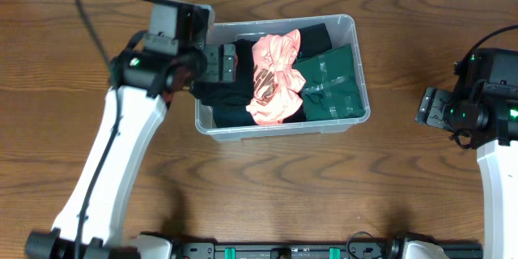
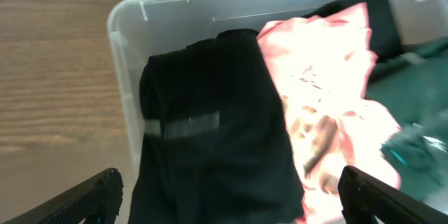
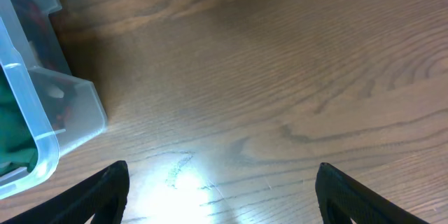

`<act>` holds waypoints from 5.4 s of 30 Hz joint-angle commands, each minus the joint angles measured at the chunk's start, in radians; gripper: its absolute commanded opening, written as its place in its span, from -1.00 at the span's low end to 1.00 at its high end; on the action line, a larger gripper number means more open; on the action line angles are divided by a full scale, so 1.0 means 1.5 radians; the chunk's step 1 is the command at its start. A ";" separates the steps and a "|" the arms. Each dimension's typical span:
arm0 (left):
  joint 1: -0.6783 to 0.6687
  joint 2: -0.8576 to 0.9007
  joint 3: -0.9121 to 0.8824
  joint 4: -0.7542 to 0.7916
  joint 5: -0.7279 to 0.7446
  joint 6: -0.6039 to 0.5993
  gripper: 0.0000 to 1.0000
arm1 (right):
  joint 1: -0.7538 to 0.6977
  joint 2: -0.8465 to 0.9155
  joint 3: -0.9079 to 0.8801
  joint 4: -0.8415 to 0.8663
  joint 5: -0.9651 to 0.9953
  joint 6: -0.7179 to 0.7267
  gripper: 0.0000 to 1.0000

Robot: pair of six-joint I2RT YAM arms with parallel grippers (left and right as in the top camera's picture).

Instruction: Pack container

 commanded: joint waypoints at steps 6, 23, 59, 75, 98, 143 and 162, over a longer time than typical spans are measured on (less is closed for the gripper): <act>-0.001 0.048 -0.044 -0.037 -0.010 -0.047 0.96 | -0.006 0.001 0.005 -0.001 0.001 0.009 0.66; -0.038 0.152 -0.070 -0.024 -0.002 -0.045 0.96 | -0.006 0.001 0.005 -0.001 -0.006 0.009 0.66; -0.076 0.167 -0.066 -0.009 0.037 -0.072 0.96 | -0.006 0.001 0.005 -0.004 -0.006 0.009 0.67; -0.056 -0.017 0.012 -0.111 -0.124 -0.031 0.96 | 0.000 0.001 0.006 0.024 -0.047 -0.009 0.72; 0.199 -0.175 -0.019 -0.189 -0.152 -0.012 0.96 | 0.104 -0.024 -0.002 0.156 -0.096 -0.030 0.99; 0.175 -0.805 -0.368 -0.251 -0.116 -0.003 0.96 | 0.130 -0.746 -0.423 0.159 -0.037 -0.065 0.98; 0.175 -0.805 -0.368 -0.251 -0.116 -0.003 0.96 | 0.130 -0.824 -0.830 0.712 -0.066 -0.141 0.99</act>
